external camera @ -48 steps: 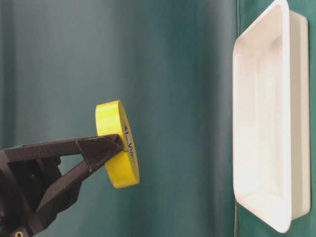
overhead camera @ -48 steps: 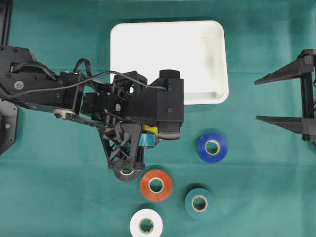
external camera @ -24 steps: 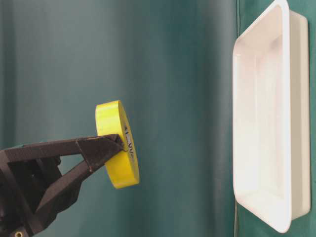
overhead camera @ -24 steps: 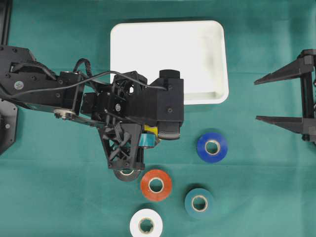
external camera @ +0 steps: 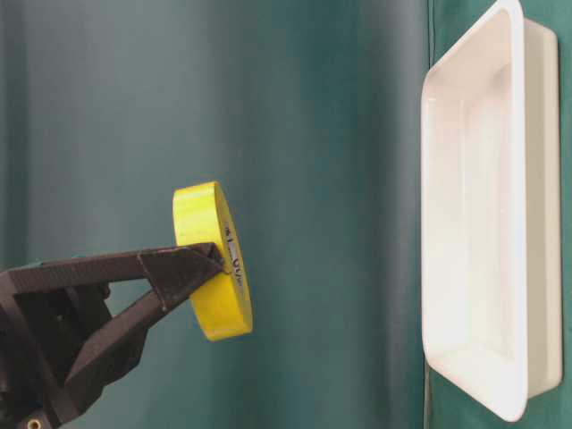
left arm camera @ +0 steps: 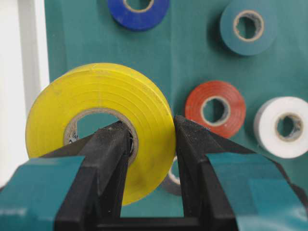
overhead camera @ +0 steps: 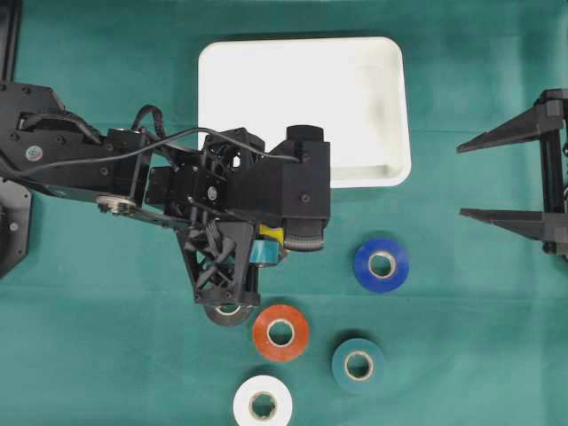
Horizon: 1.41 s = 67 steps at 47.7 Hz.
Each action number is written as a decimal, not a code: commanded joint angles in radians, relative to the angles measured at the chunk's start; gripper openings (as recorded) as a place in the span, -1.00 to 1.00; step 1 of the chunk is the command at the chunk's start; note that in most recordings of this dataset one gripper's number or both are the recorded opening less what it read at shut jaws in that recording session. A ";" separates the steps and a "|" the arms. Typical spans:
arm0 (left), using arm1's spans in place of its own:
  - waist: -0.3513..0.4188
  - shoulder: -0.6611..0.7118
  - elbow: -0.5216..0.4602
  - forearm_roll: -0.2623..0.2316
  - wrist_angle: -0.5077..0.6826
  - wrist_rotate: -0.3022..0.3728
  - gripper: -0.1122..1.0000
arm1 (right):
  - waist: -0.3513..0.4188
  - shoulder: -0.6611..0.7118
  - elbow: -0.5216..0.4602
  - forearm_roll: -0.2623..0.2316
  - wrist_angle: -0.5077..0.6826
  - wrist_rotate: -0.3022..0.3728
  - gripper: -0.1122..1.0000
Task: Pick up the tape from a random location and place it into the white case.
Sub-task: 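Lift the yellow roll with the left gripper, then carry the yellow roll over the white tray with the left gripper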
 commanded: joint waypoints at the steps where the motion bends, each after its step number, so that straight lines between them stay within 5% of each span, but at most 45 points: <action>1: 0.011 -0.034 -0.018 0.003 -0.009 0.000 -0.39 | 0.000 0.006 -0.023 -0.002 -0.005 -0.003 0.86; 40: 0.304 0.006 -0.025 0.003 -0.074 0.040 -0.39 | 0.000 0.005 -0.025 -0.008 -0.003 -0.003 0.86; 67: 0.436 0.031 -0.032 0.003 -0.117 0.060 -0.39 | 0.000 0.005 -0.025 -0.014 -0.005 -0.003 0.86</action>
